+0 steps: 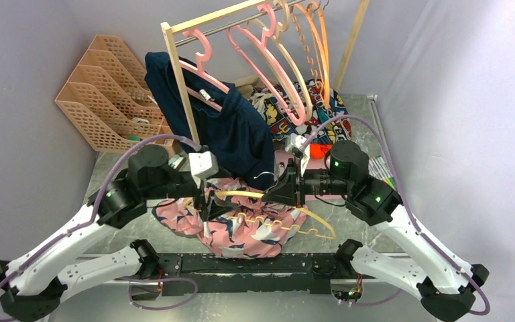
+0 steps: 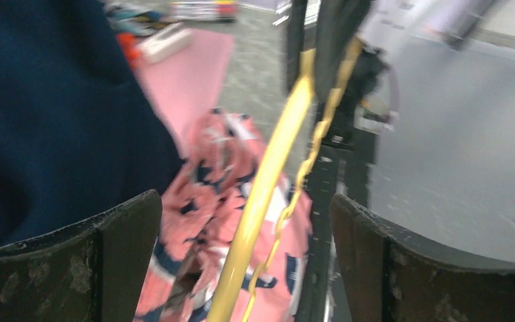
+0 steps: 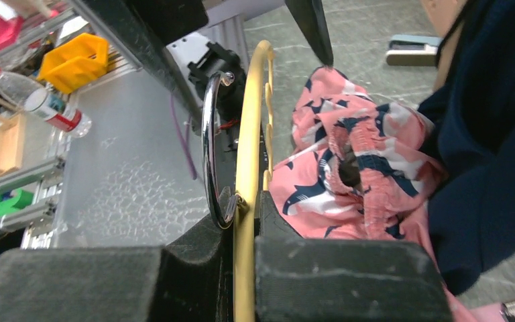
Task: Place the shorts on the hanger
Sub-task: Hang the shorts on the hanger.
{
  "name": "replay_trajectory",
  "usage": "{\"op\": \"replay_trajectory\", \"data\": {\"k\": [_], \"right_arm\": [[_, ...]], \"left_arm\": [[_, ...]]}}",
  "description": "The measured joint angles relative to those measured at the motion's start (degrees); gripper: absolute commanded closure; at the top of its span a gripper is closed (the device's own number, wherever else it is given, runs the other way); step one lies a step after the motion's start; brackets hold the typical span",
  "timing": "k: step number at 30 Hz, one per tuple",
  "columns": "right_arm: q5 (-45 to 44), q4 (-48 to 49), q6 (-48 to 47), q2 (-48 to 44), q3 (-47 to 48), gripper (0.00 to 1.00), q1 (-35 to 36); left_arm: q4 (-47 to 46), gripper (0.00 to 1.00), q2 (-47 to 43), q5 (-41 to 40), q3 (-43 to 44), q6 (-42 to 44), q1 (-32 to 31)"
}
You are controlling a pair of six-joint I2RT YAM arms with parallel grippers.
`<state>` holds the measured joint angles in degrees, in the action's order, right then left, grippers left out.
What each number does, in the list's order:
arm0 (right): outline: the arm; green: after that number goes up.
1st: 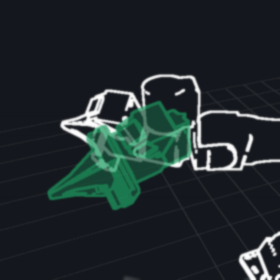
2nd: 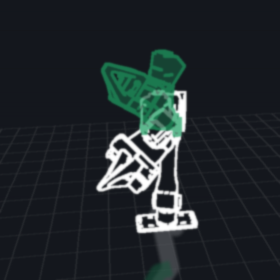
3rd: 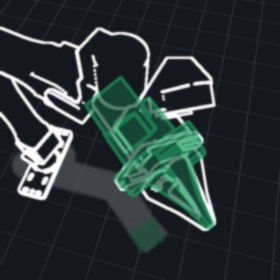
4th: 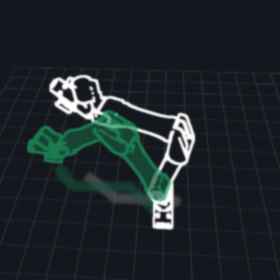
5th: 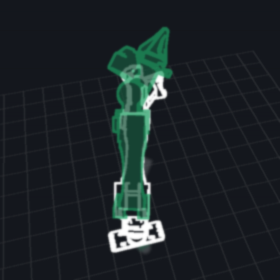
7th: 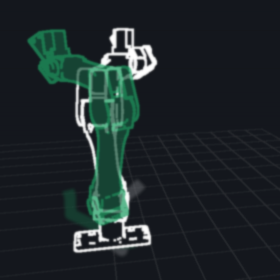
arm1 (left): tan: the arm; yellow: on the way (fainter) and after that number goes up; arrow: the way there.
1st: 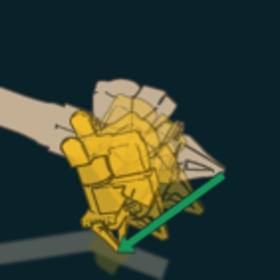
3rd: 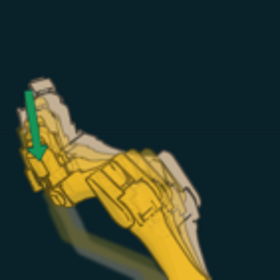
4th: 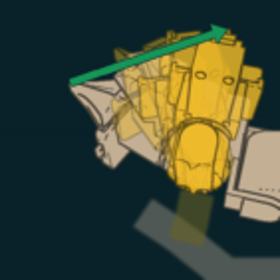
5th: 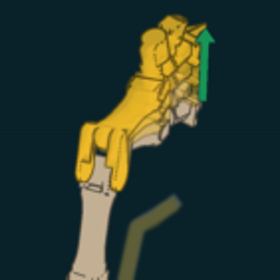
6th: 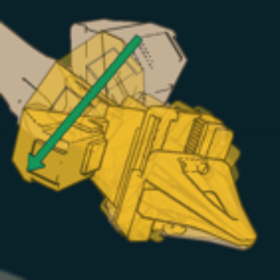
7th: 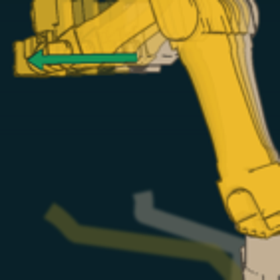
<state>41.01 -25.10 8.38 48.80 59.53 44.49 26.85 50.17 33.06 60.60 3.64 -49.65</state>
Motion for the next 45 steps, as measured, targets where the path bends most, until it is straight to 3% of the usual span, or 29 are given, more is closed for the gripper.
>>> {"op": "replay_trajectory", "data": {"k": [5,8,14,19,25,35,40,45], "right_arm": [[-6.62,-3.69,0.59,-3.72,-0.09,1.00,0.00],[-10.27,-6.75,1.27,-6.95,-0.13,1.00,0.00],[-14.78,-12.17,2.01,-11.26,-0.90,1.00,0.00],[-18.60,-16.46,2.08,-13.31,-1.11,1.00,0.00],[-22.40,-19.19,2.19,-16.59,-1.16,1.00,0.00],[-23.93,-20.26,2.21,-17.88,-1.16,1.00,0.00],[-23.91,-20.22,2.29,-18.45,-1.16,1.00,0.00],[-23.91,-20.22,2.34,-18.56,-1.16,1.00,0.00]], "left_arm": [[-1.75,0.01,-11.52,-20.00,-7.87,-9.35,0.00],[0.50,0.01,-17.68,-30.64,-10.95,-19.17,0.00],[7.45,0.05,-16.87,-40.65,-12.94,-34.40,0.00],[13.16,0.12,-11.15,-43.67,-16.63,-45.00,0.00],[15.21,0.17,-6.25,-43.95,-20.13,-50.64,0.00],[12.20,0.40,0.52,-45.11,-22.60,-49.46,0.00],[10.93,0.41,5.27,-47.04,-22.58,-48.11,0.00],[7.82,0.38,4.39,-48.19,-22.58,-46.86,0.00]]}}
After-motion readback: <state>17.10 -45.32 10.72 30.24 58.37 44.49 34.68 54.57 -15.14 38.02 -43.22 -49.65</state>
